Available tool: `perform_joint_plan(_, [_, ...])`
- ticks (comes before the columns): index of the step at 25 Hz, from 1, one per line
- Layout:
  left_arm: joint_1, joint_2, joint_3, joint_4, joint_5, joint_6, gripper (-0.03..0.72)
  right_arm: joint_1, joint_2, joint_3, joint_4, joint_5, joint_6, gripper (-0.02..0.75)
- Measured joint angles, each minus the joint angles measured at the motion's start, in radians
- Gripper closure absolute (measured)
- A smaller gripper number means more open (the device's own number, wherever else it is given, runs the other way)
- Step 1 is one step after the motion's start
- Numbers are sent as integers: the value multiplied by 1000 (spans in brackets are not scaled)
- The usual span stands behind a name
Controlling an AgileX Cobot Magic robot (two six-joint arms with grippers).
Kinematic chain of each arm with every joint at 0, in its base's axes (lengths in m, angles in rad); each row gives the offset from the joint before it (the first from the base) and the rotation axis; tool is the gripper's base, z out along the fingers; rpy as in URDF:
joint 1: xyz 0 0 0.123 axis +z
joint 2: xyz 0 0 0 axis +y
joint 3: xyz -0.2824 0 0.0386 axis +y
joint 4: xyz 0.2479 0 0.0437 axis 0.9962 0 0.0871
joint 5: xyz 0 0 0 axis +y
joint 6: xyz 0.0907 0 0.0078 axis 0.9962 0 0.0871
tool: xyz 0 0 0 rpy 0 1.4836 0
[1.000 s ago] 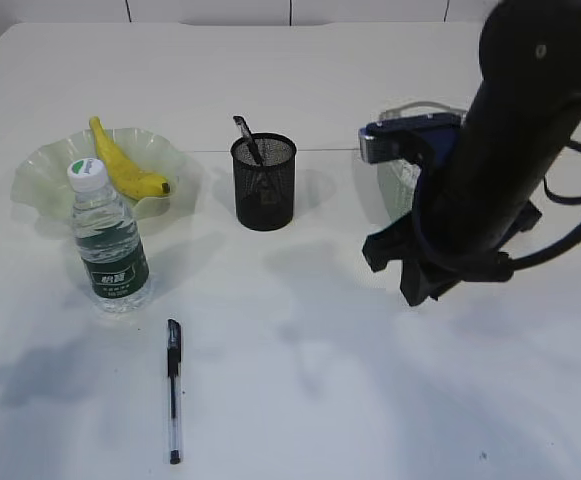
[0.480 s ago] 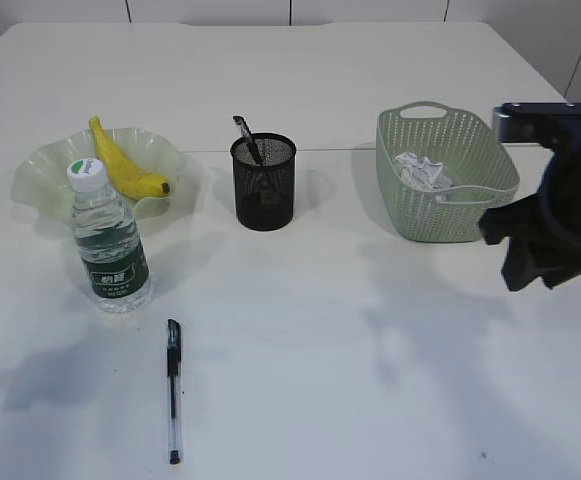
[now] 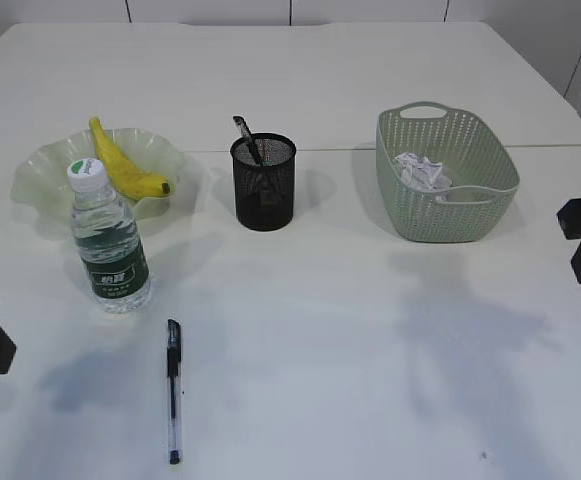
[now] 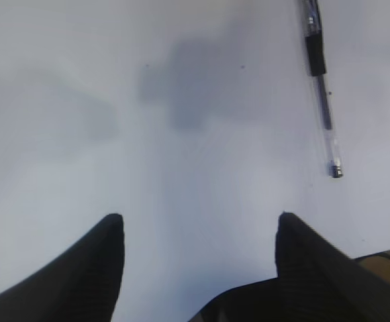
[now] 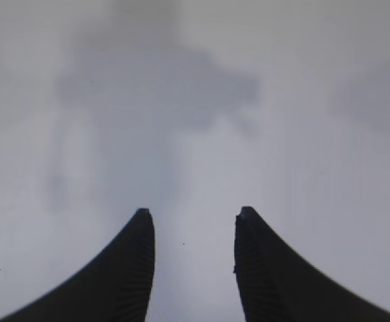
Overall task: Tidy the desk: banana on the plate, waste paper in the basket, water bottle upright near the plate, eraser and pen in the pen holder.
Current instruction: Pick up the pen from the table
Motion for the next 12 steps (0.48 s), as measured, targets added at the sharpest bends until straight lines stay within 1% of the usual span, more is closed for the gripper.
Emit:
perform_joint_plan(4, [-134, -1, 0, 5, -62, -109, 195, 0, -10, 1, -8, 8, 16, 433])
perform_joint_plan(6, [-197, -1, 0, 32, -104, -192, 208, 0, -12, 1, -15, 18, 18, 433])
perform_joint_plan(9, [-265, -1, 0, 97, -163, -313, 239, 0, -12, 1, -16, 31, 18, 433])
perform_joint_plan(12, [-303, 17, -22, 142, -186, -394, 249, 0, -12, 1, -16, 33, 18, 433])
